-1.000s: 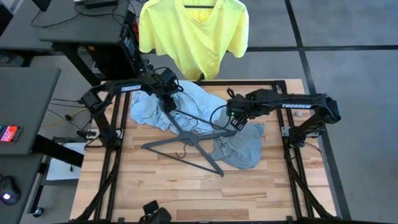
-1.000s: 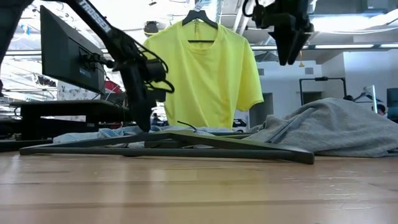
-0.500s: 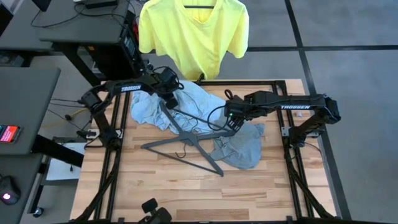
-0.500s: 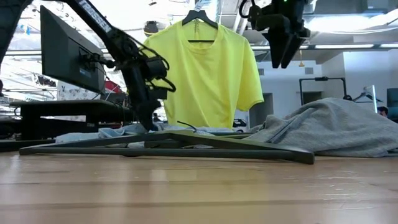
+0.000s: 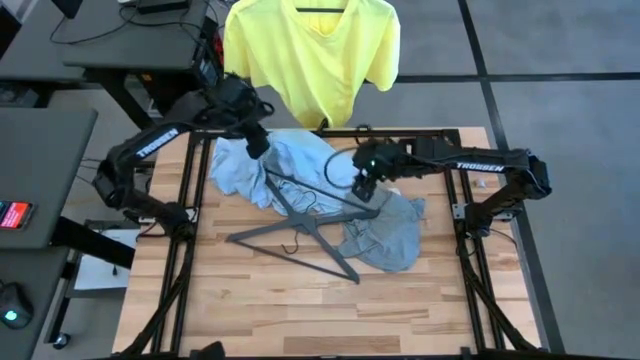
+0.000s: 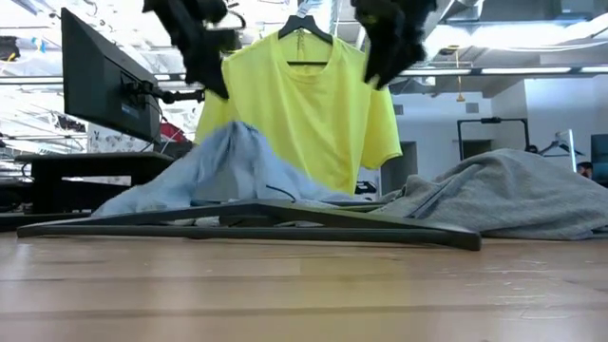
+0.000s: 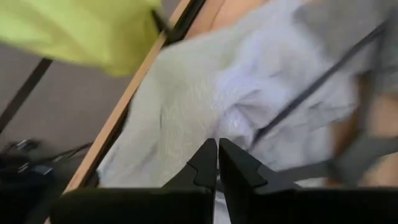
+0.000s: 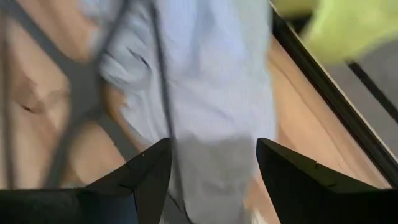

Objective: Hang clothes
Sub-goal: Hang the blue polo shirt on the rack

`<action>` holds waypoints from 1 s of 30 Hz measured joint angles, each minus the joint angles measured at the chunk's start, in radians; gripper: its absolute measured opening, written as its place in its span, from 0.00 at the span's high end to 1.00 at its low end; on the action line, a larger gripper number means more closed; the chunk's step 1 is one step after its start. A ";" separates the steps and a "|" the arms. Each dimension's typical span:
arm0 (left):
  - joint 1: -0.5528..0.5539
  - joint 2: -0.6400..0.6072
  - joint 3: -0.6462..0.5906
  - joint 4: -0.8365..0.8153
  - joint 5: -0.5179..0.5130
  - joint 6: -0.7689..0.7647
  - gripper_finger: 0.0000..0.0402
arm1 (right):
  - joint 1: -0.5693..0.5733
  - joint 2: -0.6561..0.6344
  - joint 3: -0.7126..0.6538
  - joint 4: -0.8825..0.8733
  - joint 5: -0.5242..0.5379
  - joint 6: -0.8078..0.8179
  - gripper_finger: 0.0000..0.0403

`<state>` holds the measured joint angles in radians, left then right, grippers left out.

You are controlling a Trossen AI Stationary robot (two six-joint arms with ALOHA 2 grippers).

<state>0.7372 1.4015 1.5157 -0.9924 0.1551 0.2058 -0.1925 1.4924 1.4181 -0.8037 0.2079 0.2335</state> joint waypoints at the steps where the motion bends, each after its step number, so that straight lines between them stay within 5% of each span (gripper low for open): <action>1: 0.000 -0.002 0.030 -0.009 0.002 -0.012 1.00 | -0.013 0.000 0.000 0.047 -0.033 -0.019 0.45; 8: -0.003 -0.003 0.169 -0.051 0.006 -0.100 1.00 | -0.063 0.000 0.000 0.303 -0.091 -0.067 0.45; 17: -0.005 0.012 0.081 -0.096 -0.027 -0.085 0.99 | -0.070 0.001 0.000 0.288 -0.091 -0.070 0.45; 30: 0.065 0.268 -0.177 0.140 -0.025 -0.059 0.64 | -0.070 0.002 0.001 0.140 -0.092 -0.003 0.45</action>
<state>0.8019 1.6699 1.3389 -0.8521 0.1300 0.1466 -0.2626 1.4940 1.4189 -0.6634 0.1158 0.2307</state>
